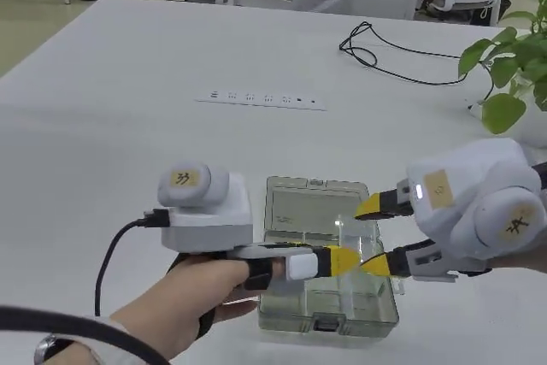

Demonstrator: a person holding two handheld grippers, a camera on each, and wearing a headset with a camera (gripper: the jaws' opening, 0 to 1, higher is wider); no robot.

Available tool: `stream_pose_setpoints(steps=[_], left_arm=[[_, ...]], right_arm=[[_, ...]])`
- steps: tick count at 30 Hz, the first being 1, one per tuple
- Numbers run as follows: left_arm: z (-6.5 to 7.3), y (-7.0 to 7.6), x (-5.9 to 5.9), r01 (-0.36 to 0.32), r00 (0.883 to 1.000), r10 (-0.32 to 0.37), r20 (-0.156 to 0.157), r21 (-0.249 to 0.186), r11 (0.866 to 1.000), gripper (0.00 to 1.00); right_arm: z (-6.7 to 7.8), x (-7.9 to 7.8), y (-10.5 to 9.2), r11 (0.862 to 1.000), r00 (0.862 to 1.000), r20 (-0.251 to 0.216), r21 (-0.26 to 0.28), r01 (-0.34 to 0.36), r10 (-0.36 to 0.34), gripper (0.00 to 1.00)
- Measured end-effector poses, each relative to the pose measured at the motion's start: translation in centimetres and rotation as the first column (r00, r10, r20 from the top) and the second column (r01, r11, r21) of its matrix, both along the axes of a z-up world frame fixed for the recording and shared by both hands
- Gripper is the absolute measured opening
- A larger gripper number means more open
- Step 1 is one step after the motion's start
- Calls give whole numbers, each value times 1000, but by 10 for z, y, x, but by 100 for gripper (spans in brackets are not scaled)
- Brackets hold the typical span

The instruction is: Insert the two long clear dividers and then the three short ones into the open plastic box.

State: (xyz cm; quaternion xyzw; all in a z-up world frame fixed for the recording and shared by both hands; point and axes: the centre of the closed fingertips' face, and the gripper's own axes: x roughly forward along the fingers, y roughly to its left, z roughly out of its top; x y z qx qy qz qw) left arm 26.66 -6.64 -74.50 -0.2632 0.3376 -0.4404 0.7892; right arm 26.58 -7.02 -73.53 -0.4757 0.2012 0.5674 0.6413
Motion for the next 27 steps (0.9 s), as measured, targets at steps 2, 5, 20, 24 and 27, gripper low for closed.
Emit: stream_pose_setpoints(steps=[2, 5, 20, 24, 27], left_arm=[[0, -1, 0, -3, 1000, 3, -12, -9, 1000, 24], [1, -1, -1, -17, 999, 15, -31, -36, 999, 16], [2, -1, -8, -39, 996, 31, -84, -100, 994, 0], [4, -1, -8, -37, 995, 26, -94, -116, 993, 0], [5, -2, -9, -35, 995, 23, -97, -117, 993, 0]], right_arm=[[0, -2, 3, 1000, 1000, 7, -6, -14, 14, 32], [-2, -4, 5, 999, 999, 13, -24, -30, 31, 32], [-5, -11, 15, 995, 996, 35, -59, -80, 82, 32], [-2, -11, 14, 995, 996, 39, -57, -81, 83, 32], [-2, -12, 14, 995, 996, 39, -59, -82, 85, 33]])
